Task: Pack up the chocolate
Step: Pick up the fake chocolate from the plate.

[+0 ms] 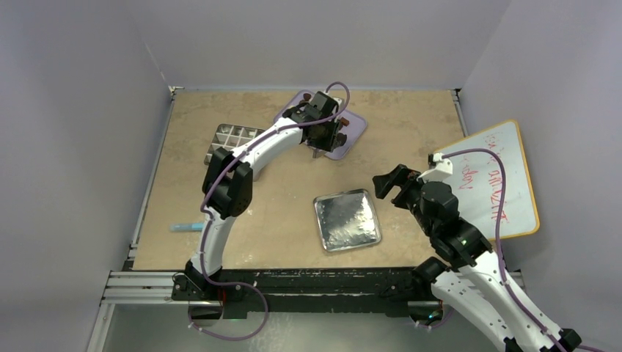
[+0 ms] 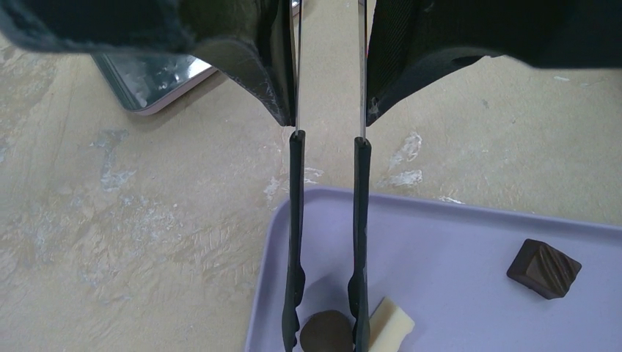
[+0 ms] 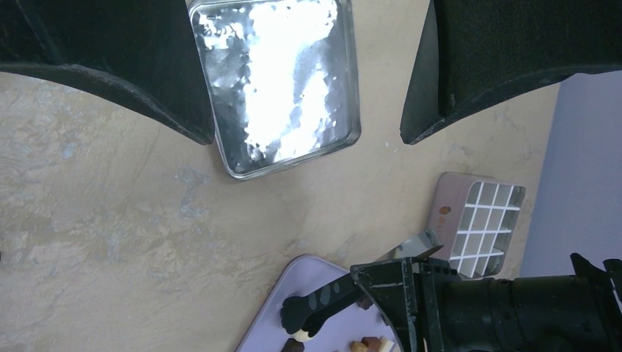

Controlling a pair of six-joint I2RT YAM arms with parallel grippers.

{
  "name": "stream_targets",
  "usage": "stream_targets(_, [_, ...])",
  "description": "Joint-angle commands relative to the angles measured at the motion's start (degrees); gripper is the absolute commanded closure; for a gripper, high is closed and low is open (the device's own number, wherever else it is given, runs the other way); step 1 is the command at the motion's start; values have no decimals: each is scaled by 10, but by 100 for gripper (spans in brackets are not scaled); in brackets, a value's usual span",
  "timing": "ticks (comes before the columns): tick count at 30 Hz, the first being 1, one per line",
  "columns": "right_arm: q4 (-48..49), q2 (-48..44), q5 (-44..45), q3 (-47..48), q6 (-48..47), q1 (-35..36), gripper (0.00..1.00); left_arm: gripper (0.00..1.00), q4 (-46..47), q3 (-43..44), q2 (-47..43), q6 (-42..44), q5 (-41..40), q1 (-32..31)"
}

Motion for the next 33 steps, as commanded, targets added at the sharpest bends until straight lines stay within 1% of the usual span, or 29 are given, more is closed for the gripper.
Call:
stream_targets(1, [-8, -10, 18, 29, -13, -1, 1, 65, 30, 34, 7, -9, 7, -1])
stream_targets(8, [-10, -14, 14, 28, -9, -1, 1, 66, 25, 60, 33, -10, 11, -1])
stream_targets(12, [-15, -18, 14, 30, -7, -1, 1, 77, 22, 61, 28, -11, 11, -2])
stream_targets(18, [-13, -19, 4, 28, -7, -1, 1, 80, 22, 38, -12, -18, 10, -1])
stream_targets(28, [-8, -4, -29, 16, -10, -1, 1, 81, -14, 42, -65, -22, 0, 1])
stream_targets(33, [-9, 6, -47, 12, -17, -1, 1, 81, -34, 15, -103, -25, -24, 24])
